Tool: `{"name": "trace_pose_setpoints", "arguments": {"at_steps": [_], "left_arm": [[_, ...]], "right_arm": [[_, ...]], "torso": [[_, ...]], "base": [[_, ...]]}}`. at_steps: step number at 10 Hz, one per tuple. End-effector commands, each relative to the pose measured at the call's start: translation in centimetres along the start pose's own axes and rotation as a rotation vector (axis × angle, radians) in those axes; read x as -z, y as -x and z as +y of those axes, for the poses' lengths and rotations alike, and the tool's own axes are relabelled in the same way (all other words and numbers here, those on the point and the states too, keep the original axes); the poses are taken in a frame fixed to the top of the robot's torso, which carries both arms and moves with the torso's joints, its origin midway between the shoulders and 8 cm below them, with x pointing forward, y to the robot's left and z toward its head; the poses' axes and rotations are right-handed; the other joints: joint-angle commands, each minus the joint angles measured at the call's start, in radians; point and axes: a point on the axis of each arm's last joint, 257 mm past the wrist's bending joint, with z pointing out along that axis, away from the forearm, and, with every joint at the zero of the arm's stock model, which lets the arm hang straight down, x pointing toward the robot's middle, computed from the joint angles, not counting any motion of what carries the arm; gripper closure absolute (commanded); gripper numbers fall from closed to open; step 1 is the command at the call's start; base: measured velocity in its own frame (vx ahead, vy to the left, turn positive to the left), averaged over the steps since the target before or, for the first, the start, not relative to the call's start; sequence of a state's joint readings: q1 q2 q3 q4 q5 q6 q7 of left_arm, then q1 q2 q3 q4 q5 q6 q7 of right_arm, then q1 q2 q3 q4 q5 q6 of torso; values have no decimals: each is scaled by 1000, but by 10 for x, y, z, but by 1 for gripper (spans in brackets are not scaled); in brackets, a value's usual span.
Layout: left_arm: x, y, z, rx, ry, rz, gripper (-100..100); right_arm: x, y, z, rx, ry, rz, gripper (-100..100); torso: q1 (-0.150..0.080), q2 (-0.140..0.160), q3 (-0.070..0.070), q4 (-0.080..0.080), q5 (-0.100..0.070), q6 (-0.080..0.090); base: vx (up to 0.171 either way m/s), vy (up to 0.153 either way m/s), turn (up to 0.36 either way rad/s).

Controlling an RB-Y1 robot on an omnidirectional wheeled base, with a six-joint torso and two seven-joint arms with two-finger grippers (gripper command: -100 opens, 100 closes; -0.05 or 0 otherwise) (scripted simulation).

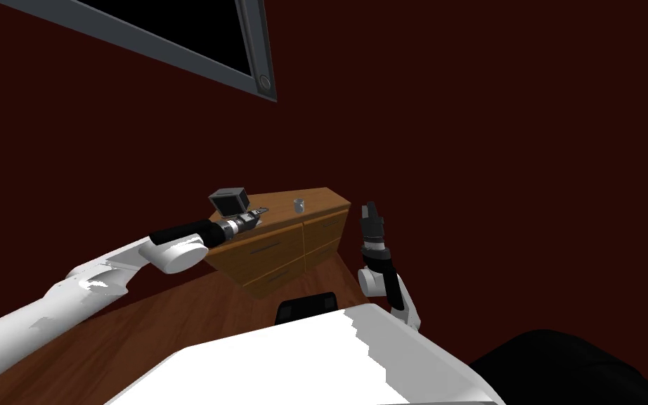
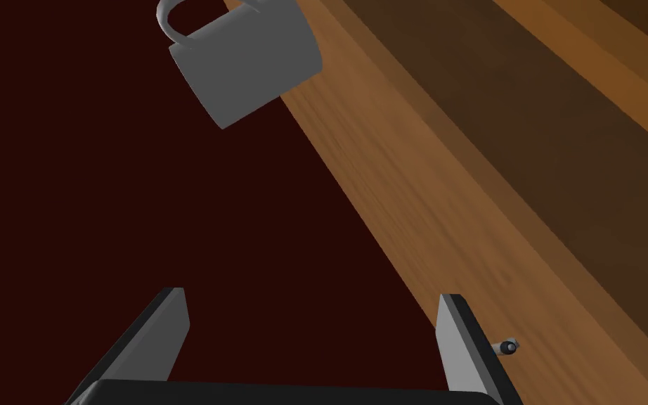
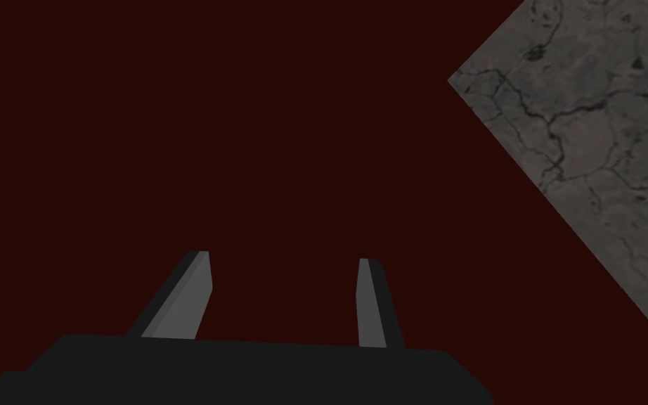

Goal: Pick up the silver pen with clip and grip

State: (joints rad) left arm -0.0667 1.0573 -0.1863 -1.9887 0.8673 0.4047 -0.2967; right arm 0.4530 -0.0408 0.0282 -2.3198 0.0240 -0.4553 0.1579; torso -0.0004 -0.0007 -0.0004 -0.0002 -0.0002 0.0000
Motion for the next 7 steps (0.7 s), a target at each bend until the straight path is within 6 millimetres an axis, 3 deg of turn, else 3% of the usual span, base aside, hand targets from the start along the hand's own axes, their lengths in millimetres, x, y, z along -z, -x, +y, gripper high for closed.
{"name": "trace_pose_setpoints", "arguments": {"at_steps": [1,7], "left_arm": [[0,4,13,-22,61,17,-100],[9,28,52,-107,275,63,-100]], "right_arm": [[0,0,0,0,0,0,0],[0,0,0,0,0,0,0]], "torso": [[0,0,0,0,0,0],[1,-1,0,0,0,0]], "base": [[5,-3,-65],[10,6,-115]]}}
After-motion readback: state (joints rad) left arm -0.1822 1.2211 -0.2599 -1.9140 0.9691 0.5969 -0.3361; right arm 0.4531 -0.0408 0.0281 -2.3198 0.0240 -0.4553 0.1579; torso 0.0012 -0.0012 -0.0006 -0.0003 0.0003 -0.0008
